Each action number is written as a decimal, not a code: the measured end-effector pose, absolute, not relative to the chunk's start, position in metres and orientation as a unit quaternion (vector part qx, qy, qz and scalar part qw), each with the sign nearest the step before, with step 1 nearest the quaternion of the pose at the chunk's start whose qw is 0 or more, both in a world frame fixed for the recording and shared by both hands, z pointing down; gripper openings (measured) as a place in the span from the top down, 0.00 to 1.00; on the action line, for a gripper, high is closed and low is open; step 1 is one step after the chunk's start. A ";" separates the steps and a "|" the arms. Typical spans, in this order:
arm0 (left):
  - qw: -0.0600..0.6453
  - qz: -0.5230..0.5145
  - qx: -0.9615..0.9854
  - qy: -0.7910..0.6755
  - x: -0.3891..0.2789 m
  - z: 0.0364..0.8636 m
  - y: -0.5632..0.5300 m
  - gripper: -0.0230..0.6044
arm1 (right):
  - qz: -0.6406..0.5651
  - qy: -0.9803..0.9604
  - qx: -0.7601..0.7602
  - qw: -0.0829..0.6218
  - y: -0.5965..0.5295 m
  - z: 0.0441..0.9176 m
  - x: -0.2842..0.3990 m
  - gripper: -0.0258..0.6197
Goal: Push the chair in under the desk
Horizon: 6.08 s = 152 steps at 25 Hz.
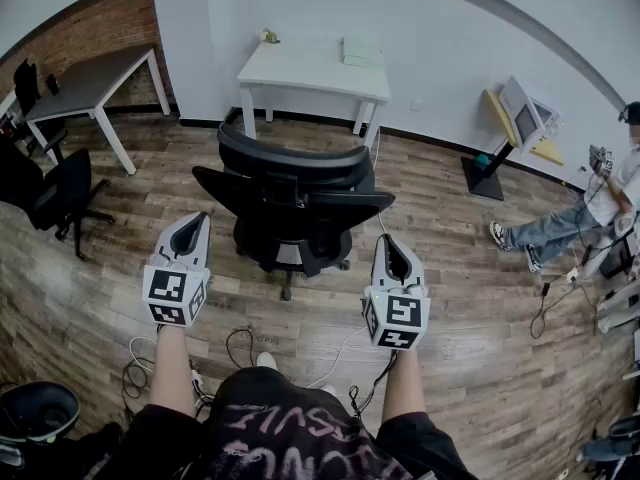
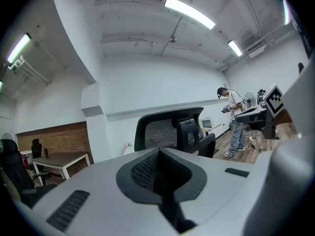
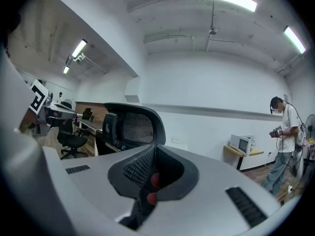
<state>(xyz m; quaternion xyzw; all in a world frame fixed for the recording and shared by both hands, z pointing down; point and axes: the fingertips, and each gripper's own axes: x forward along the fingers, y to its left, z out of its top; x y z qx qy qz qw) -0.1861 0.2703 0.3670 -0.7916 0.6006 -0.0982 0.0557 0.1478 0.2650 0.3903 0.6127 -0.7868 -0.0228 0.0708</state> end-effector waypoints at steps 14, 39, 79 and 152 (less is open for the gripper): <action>0.057 -0.101 -0.796 0.595 -0.191 0.372 0.265 0.94 | -0.028 -0.792 0.607 0.058 0.262 0.390 0.138 0.91; 0.069 -0.131 -0.813 0.563 -0.243 0.388 0.215 0.94 | -0.049 -0.774 0.624 0.092 0.231 0.387 0.097 0.90; 0.213 -0.496 -0.771 0.338 -0.220 0.463 0.115 0.68 | -0.190 -0.797 0.387 0.423 0.137 0.460 0.113 0.68; 0.186 -0.556 -0.753 0.299 -0.194 0.494 -0.031 0.62 | -0.261 -0.772 0.290 0.501 -0.032 0.497 0.116 0.62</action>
